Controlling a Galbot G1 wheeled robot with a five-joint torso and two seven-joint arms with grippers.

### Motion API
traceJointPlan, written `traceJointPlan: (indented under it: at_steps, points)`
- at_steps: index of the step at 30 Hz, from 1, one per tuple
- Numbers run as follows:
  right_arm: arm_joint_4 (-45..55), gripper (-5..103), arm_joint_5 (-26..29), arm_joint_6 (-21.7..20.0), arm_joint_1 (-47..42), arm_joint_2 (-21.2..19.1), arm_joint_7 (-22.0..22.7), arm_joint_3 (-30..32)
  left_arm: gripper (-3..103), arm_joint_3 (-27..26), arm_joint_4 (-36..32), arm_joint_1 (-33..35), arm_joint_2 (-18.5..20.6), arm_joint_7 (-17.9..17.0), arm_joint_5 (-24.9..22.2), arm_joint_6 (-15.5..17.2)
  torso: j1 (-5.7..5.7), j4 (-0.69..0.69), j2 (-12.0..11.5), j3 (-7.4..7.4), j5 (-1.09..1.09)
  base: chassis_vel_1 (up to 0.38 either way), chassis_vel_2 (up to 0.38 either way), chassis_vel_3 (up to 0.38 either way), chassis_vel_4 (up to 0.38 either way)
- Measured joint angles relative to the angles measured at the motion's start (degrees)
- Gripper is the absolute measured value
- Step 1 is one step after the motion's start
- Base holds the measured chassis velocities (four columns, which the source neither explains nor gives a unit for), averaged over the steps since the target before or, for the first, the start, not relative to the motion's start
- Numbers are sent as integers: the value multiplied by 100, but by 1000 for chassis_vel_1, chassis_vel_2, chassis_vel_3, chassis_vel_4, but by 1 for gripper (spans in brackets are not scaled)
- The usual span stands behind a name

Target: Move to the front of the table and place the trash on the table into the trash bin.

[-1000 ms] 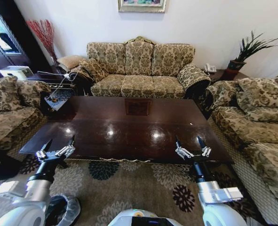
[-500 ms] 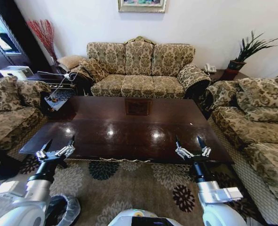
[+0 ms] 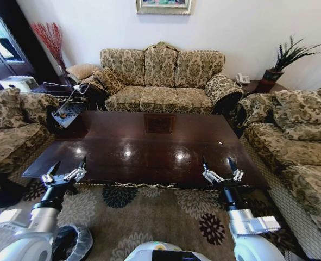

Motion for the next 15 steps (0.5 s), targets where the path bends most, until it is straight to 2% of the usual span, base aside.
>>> traceJointPlan:
  at_steps: [15]
  points:
    - [0, 100, 2, 0, 0, 0, 1, 0, 100, 0, 1, 0, 0, 0, 0, -1, 0, 0, 0, 0, 0, 0, 0, 0, 0]
